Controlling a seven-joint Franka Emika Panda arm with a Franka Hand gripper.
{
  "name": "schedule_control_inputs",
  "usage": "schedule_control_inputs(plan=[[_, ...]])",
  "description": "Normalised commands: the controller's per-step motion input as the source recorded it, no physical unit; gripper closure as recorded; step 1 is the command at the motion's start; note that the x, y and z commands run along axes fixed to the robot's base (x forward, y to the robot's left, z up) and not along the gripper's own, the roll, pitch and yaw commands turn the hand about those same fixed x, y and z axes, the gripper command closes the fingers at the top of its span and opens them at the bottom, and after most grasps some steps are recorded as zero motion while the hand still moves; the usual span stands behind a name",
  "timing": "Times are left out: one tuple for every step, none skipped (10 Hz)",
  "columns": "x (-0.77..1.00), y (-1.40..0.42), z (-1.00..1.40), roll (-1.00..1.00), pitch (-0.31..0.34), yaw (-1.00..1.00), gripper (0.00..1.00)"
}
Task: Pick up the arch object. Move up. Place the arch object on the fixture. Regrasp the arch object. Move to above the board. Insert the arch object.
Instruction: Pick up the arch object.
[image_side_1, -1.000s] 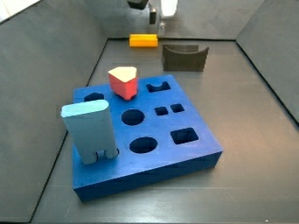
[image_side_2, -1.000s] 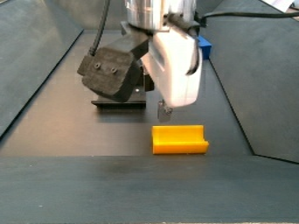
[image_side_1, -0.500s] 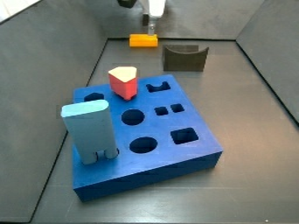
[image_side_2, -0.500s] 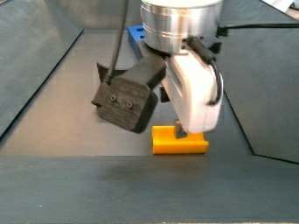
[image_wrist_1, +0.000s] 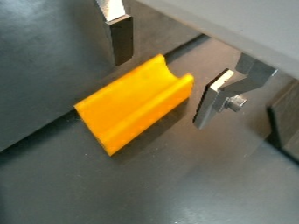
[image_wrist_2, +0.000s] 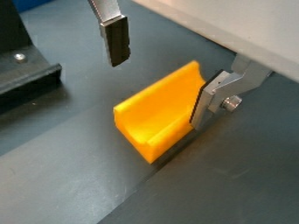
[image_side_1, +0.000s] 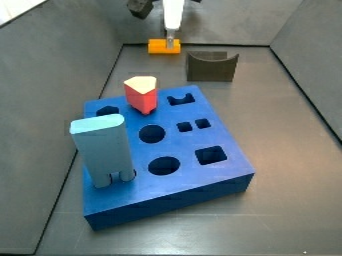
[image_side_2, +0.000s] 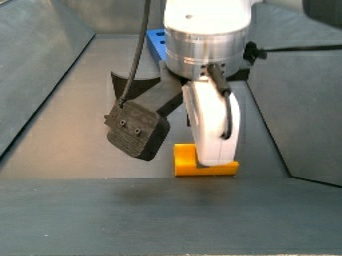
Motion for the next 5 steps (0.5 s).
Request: schedule_control_inputs(plan=[[0.0, 0.06, -0.28, -0.05, -0.19, -0.29, 0.0], [0.0, 0.03, -0.32, -0.09, -0.227, -0.29, 0.0], [0.0, 0.03, -0.35, -0.15, -0.273, -0.3, 0.0], [0.0, 0.0, -0.34, -0.17, -0.267, -0.32, 0.0], [0.0, -0.03, -0.29, -0.19, -0.259, -0.22, 0.0]])
